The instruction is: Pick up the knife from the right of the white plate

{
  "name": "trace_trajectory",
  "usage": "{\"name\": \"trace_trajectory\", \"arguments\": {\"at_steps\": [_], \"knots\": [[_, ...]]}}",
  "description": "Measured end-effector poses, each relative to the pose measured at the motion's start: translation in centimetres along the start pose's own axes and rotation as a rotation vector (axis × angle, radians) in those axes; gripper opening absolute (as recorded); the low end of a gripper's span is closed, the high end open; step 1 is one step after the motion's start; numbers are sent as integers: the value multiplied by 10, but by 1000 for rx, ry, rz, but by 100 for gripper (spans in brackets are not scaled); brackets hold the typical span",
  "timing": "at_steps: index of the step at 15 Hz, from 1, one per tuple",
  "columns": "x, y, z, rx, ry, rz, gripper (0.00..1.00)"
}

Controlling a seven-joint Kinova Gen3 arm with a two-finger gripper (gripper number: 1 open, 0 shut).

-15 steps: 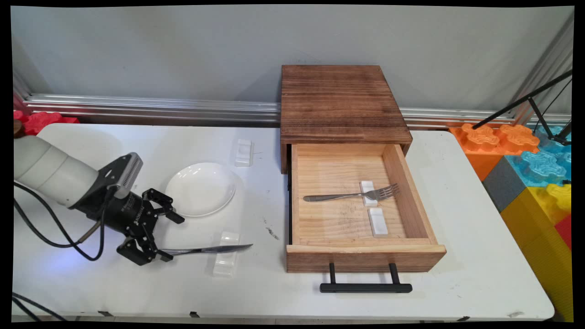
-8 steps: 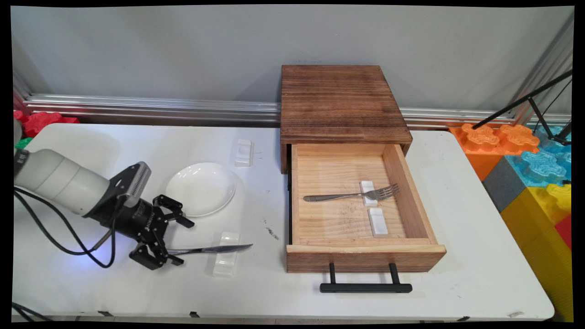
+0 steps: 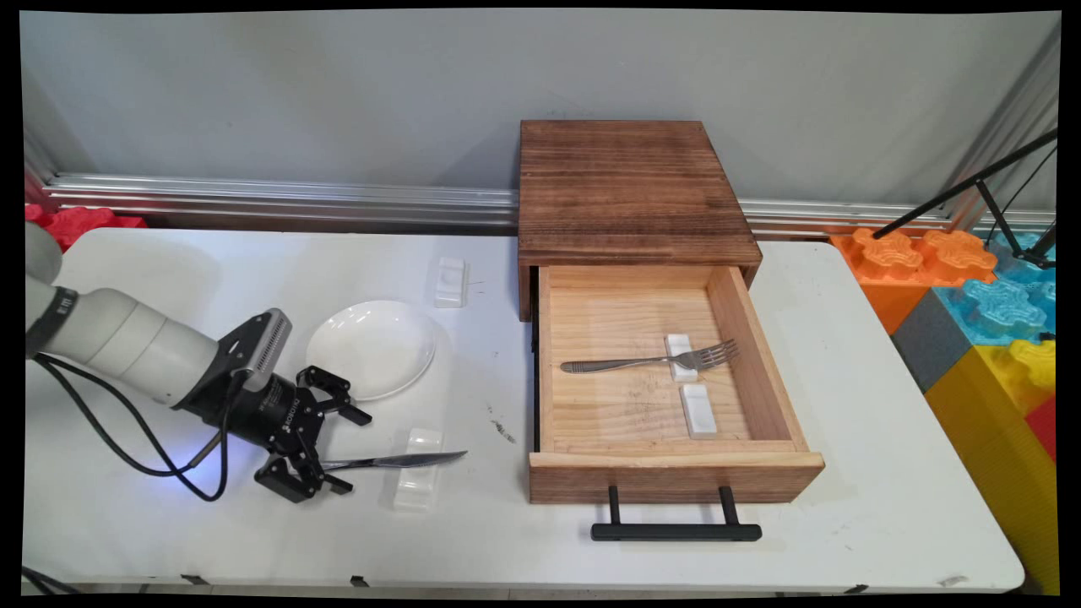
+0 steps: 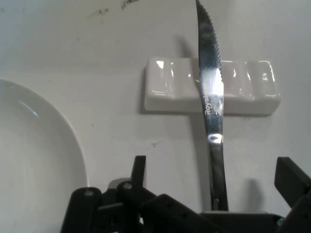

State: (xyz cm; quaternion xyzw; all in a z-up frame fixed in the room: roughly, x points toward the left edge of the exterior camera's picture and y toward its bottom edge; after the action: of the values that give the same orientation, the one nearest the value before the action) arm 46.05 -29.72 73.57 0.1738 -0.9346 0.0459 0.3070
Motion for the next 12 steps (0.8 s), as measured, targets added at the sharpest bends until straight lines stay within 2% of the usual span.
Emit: {"name": "trace_trajectory", "arguments": {"at_steps": [10,11,12], "knots": [[-5,-1,10,-17,15,11,100],[-5,-1,9,-18,16,11,0],[-5,-1,9,-19,17,11,0]]}}
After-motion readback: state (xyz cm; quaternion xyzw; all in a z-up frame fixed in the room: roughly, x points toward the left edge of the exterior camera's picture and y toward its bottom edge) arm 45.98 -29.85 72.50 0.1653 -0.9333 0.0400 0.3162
